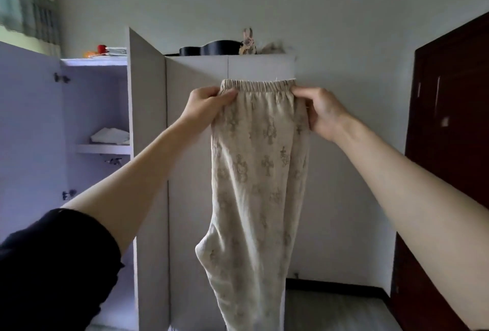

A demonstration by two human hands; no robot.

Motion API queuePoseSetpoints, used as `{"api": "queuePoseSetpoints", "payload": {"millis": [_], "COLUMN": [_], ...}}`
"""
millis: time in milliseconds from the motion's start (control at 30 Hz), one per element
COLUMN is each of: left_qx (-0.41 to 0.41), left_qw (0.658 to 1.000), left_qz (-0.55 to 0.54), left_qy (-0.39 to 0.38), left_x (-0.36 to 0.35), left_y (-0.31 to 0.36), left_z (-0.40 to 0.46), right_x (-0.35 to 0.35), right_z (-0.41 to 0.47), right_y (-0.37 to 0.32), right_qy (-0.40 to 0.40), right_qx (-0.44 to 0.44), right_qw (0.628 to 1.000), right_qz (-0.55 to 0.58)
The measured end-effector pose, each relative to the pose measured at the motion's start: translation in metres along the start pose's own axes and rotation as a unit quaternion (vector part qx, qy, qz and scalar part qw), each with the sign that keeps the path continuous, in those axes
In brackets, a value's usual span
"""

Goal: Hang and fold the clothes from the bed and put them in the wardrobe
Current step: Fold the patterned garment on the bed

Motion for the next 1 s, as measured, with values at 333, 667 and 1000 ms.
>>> {"api": "queuePoseSetpoints", "payload": {"millis": [333,667,1000], "left_qx": [0.128,0.168,0.04], "left_qw": [0.967,0.976,0.998], "left_qz": [0.207,0.134,0.039], "left_qy": [-0.07,-0.029,0.04], "left_x": [-0.026,-0.059,-0.028], "left_y": [-0.092,-0.172,-0.096], "left_z": [0.002,0.02,0.032], "right_x": [0.028,0.057,0.021], "right_z": [-0.009,0.027,0.014], "right_y": [0.063,0.133,0.046], "right_qy": [0.046,0.181,0.156], "right_qx": [-0.109,-0.024,0.174], "right_qw": [0.971,0.94,0.938], "right_qz": [-0.208,-0.287,-0.255]}}
Point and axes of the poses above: each hand's wrist, its own z-axis towards the middle knuckle, its own x-axis out of the back of the hand, y = z × x, the point moved 5 cm from there along z, towards the middle knuckle, and after that the axes turned 5 degrees about -y, right-handed, at the moved point
